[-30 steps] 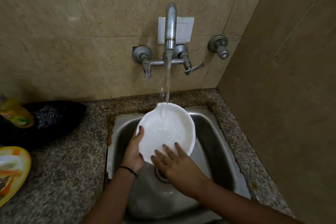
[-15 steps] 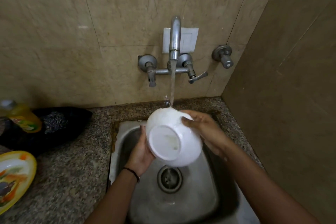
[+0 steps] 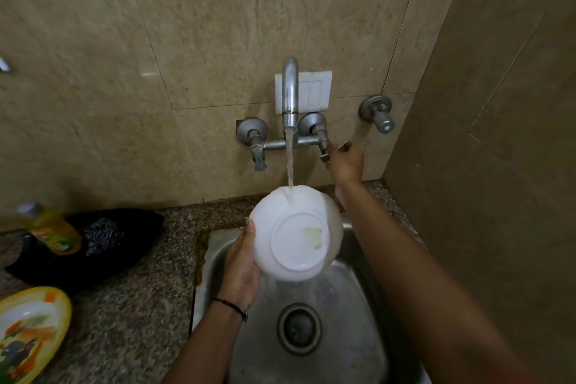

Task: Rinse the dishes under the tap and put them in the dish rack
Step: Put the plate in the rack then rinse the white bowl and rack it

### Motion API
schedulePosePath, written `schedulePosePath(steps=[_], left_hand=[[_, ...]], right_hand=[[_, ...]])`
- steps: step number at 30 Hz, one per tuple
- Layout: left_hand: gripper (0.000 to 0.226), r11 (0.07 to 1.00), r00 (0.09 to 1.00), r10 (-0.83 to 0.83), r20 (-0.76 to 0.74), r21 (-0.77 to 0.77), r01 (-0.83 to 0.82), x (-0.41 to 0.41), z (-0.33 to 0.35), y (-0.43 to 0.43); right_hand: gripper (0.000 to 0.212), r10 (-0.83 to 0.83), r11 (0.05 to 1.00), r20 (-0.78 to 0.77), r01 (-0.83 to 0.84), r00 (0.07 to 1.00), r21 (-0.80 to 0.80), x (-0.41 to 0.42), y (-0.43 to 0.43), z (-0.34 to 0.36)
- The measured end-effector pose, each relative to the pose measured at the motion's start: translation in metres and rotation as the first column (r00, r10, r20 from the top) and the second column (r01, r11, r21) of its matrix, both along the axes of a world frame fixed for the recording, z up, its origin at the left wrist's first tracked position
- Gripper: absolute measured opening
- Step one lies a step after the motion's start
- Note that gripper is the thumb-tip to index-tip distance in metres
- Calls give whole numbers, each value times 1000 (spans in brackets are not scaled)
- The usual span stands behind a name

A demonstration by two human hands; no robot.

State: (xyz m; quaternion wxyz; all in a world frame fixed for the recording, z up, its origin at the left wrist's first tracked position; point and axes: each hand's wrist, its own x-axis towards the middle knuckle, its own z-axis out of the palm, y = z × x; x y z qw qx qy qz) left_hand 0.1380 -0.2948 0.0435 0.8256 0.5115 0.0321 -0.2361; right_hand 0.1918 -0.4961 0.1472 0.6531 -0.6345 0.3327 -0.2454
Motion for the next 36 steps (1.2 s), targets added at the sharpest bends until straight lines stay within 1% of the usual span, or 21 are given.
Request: schedulePosePath(steps=[1,2,3,4,5,6,7,9,11,13,14,15,16,17,18,20,22,25,27,32,36], left_hand=[[60,1000,1000,-6,0,-1,6,0,0,1],[61,1000,1000,-9,0,1,9,-1,-1,2],[61,1000,1000,-7,0,2,7,-1,-1,2],[62,1000,1000,-1,-3,2,1,0,0,3],[63,1000,1000,3,-4,1,-3,0,0,4],[65,1000,1000,8,-6,-1,-8,0,1,5],[66,1000,1000,11,-6,-4,-11,-1,1,5],[67,1000,1000,5,-1,-12,-5,-2,3,6],[68,1000,1000,8,4,-12,-8,-3,2,7],[67,1000,1000,18,10,-20,-18,-3,4,7],[65,1000,1000,18,7,-22,-18,-5,4,7],[63,1000,1000,18,2,-26,-18,-7,5,7],[60,999,1000,19,-5,-35,-19,-11,4,9],[58,999,1000,22,-15,-47,-23,-16,2,10],[58,998,999,26,-28,-60,-28,-20,0,11],[65,996,998,30,-56,-77,-34,-32,-6,14],[74,997,997,37,-71,-70,-42,-47,-12,15],[74,997,994,57,-95,-40,-61,-71,-20,14],[72,998,993,69,-92,-7,-70,-84,-24,15],[67,995,995,80,-52,55,-77,-104,-22,22],[66,992,989,130,-71,17,-129,-110,-18,30]], right_hand=[[7,-19,991,-23,16,1000,-131,2,3,-2],[6,-19,957,-56,2,998,-290,1,8,-3],[7,-18,895,-86,-23,996,-445,-1,11,-5],[8,-21,832,-101,-39,995,-554,-4,14,-7],[9,-23,791,-95,-40,995,-611,-7,16,-9],[10,-27,772,-88,-35,996,-635,-9,15,-9],[10,-30,762,-82,-30,996,-647,-10,15,-9],[9,9,778,-89,-63,996,-626,-12,12,-9],[18,113,824,-86,-142,990,-548,-19,11,-7],[39,212,879,-109,-238,971,-413,-35,14,-12],[46,224,917,-125,-253,967,-309,-47,16,-20],[49,223,955,-135,-244,965,-168,-59,18,-32],[50,227,974,-145,-228,963,11,-74,21,-47],[51,248,957,-159,-217,956,191,-93,27,-63],[52,286,915,-161,-219,945,339,-113,34,-78],[52,343,830,-107,-248,933,499,-151,52,-101],[51,339,745,-3,-267,941,612,-177,67,-115],[45,271,615,114,-263,956,743,-199,82,-124],[46,228,559,144,-250,963,791,-209,86,-131],[54,247,526,176,-284,953,801,-224,92,-138],[59,256,547,182,-298,949,783,-229,98,-136]])
